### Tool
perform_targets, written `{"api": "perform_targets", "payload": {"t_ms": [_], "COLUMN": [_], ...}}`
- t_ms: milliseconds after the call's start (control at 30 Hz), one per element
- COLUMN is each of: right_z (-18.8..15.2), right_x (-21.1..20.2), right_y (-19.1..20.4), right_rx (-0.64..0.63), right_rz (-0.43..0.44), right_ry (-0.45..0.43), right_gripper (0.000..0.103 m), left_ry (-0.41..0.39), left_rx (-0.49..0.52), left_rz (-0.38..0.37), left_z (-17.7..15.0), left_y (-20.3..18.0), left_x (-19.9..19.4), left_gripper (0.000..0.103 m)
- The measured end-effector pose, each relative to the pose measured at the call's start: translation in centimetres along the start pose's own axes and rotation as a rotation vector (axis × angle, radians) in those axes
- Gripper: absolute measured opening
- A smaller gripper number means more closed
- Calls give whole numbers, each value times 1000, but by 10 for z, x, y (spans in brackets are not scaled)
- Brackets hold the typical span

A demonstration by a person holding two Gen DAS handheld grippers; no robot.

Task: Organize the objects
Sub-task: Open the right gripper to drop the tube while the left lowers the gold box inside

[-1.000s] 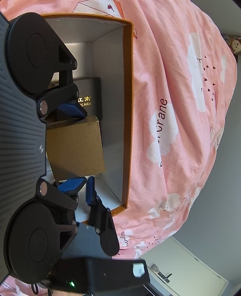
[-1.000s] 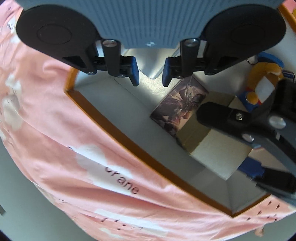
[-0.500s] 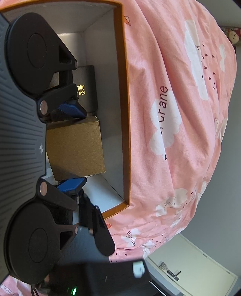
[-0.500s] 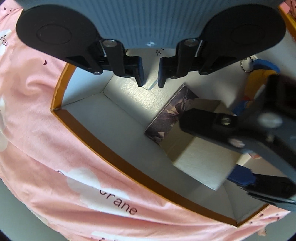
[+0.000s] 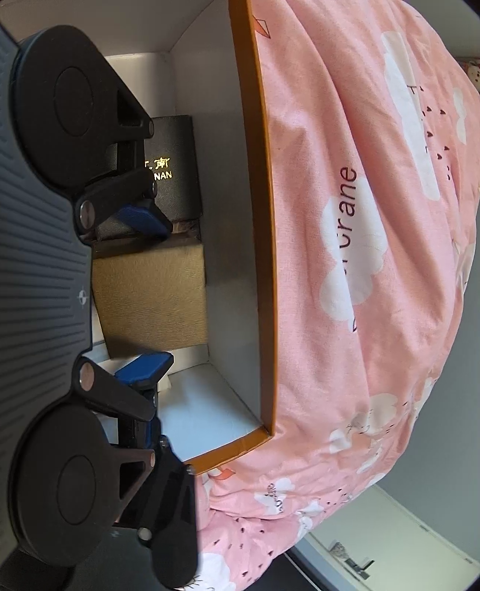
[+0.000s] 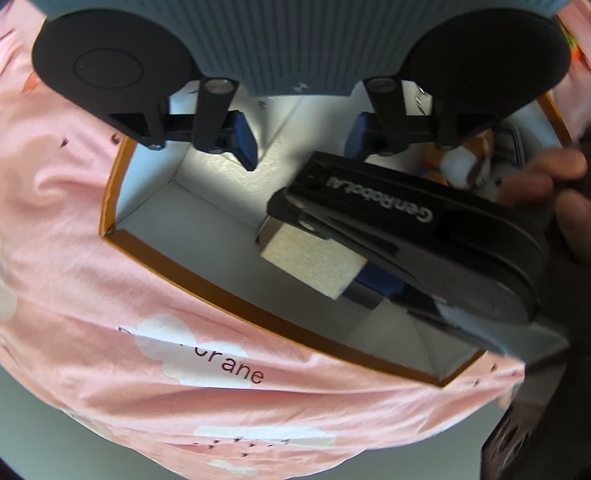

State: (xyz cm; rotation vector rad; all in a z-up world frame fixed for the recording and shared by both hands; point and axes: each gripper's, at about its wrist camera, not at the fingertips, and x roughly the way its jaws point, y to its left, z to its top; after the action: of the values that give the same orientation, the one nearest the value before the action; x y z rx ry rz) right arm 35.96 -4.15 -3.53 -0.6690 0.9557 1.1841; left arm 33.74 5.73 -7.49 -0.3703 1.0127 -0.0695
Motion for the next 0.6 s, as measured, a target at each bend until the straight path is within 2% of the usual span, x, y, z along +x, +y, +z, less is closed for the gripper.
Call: {"api": "perform_targets", "payload": {"t_ms": [67,200,267,367,467,533,600], "right_z": [-4,-7,-4,-1,1,4,5], "right_x": [2,7,14,21,22,24,25], "right_y": [5,20,26,28,30,36,42], "right_rx": [59,146,202,269,239,153,36], "right_rz": [3,-5,-17,-54,-90,-118,-127], "right_ry": [-15,-16,-14,-23,-39,-37,-21], "right_gripper": [66,67,72,73,76,82,83], "left_ry": [-10,-26,-36,-58,-84,-92,-95], "left_rx": [-8,-8,-2,17,39,48,48], "left_rz": [-20,-9,-5,1,17,23,21], "left_z": [1,4,4,1,-4,-6,-8], "left_y": [2,4,6,8,13,16,21], "left_x": [-3,-13,-20,-33,-45,-50,-53], "left_gripper": [80,80,80,80,80,81,80]}}
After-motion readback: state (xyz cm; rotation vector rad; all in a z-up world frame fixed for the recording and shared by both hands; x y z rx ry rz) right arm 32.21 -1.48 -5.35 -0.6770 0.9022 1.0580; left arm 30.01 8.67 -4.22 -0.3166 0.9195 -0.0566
